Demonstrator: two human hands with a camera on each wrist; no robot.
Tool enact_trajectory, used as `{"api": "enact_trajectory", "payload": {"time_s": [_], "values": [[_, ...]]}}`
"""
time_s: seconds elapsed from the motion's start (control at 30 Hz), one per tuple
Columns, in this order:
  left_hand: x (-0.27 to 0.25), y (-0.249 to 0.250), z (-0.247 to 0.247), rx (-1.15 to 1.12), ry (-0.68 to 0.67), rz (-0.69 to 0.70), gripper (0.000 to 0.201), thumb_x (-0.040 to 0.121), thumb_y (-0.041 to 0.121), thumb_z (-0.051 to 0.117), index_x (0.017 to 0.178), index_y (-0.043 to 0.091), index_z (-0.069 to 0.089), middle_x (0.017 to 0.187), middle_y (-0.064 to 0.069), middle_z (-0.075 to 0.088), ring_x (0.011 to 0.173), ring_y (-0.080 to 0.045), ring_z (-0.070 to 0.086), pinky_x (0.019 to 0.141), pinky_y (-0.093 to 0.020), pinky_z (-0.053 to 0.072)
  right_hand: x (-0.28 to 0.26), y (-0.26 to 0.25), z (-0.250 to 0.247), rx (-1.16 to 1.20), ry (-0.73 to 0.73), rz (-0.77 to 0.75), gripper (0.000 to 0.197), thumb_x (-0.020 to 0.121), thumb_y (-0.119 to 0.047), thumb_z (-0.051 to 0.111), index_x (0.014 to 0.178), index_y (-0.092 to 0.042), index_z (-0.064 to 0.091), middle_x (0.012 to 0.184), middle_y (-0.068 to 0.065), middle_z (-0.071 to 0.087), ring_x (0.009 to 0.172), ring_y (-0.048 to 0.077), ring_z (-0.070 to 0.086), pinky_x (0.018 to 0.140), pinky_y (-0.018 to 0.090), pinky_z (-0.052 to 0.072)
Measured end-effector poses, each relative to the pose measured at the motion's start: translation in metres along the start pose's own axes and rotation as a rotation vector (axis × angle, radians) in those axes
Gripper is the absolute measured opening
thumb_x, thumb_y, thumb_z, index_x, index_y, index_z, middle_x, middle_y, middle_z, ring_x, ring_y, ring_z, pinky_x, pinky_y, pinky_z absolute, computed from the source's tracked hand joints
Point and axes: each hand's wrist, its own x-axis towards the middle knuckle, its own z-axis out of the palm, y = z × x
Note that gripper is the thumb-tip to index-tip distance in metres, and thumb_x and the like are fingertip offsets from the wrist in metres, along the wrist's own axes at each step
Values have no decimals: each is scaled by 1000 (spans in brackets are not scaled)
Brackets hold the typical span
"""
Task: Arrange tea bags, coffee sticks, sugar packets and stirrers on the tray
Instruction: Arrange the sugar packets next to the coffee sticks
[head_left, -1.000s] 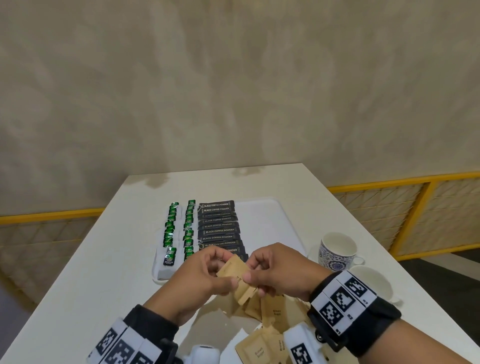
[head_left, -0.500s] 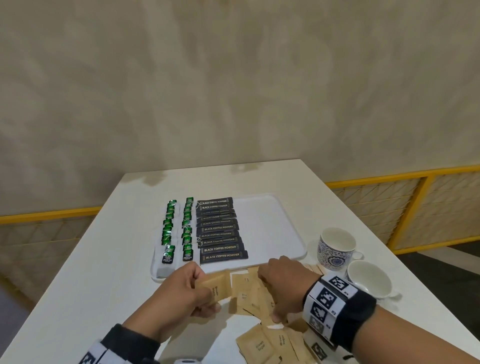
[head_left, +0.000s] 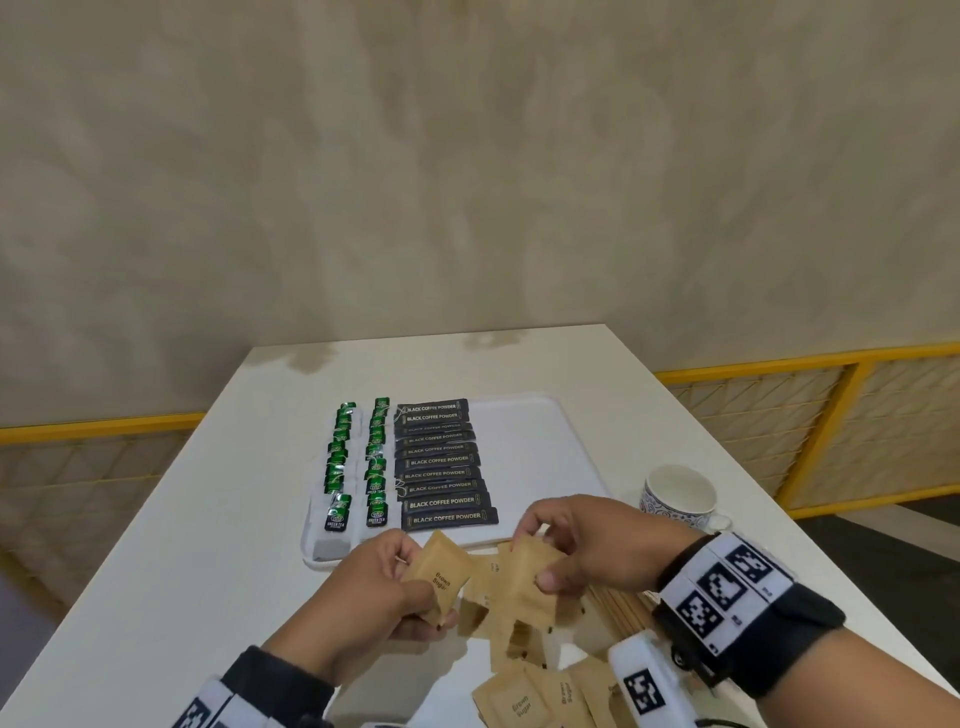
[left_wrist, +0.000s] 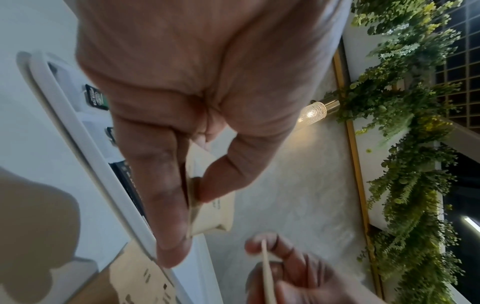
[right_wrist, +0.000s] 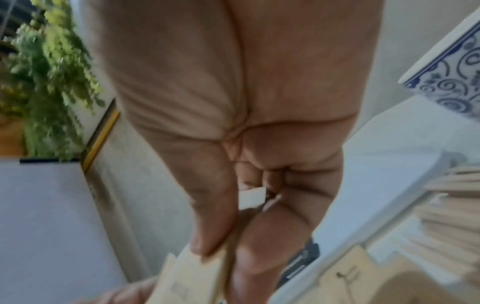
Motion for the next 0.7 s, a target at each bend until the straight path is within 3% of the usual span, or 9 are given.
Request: {"api": "enact_trajectory", "payload": {"time_s": [0.13,0.23,0.33,0.4,0.47,0.53,0.63,0.7], "values": [[2,3,9,-6,-112,15,37,82,-19,47,111,3,58,95,-28,70,71,-31,68,55,-28,57,-5,-8,2,208,-36,-41,37,92,2,56,115,-26,57,85,8,61,70,23,63,71,30,54],[-1,10,13,-7,-190,3,37,86,-16,44,115,2,60,97,-25,71,76,-28,69,60,-28,58,-4,-14,3,145,3,-51,35,93,1,55,116,-25,56,83,0,61,71,21,66,75,33,56],[-5,18,18,-57,-260,-2,31,86,-5,53,116,1,55,100,-22,72,83,-29,69,63,-29,59,-4,-24,8,-7,73,-64,29,91,-6,60,111,-26,56,91,-2,62,73,16,69,79,36,58],[-8,21,22,-86,-310,-5,43,79,12,65,117,2,48,99,-20,72,84,-29,69,65,-32,57,-4,-31,16,-8,88,-83,27,89,-9,64,110,-23,55,94,2,62,71,13,69,76,34,57],[-6,20,25,-28,-319,6,46,84,17,69,118,3,41,95,-18,73,82,-29,67,63,-31,54,-2,-35,22,-38,106,-82,26,89,-15,65,110,-24,53,95,4,65,72,13,70,75,33,56],[-3,14,23,29,-234,11,30,91,6,60,116,3,44,88,-19,72,75,-29,66,60,-30,53,3,-32,23,-112,171,7,24,91,-30,63,111,-25,51,98,1,65,79,16,70,78,35,56],[10,-1,14,6,-104,-111,20,92,2,56,112,1,51,89,-26,69,75,-33,66,62,-35,55,10,-17,18,-466,215,305,61,85,-58,61,126,-16,44,119,1,56,98,16,56,78,28,46],[20,-11,13,4,-65,-187,24,90,4,59,113,0,54,92,-22,68,75,-32,65,67,-36,54,15,-8,25,-523,204,411,76,76,-60,69,129,-12,41,121,2,52,101,17,54,76,27,44]]}}
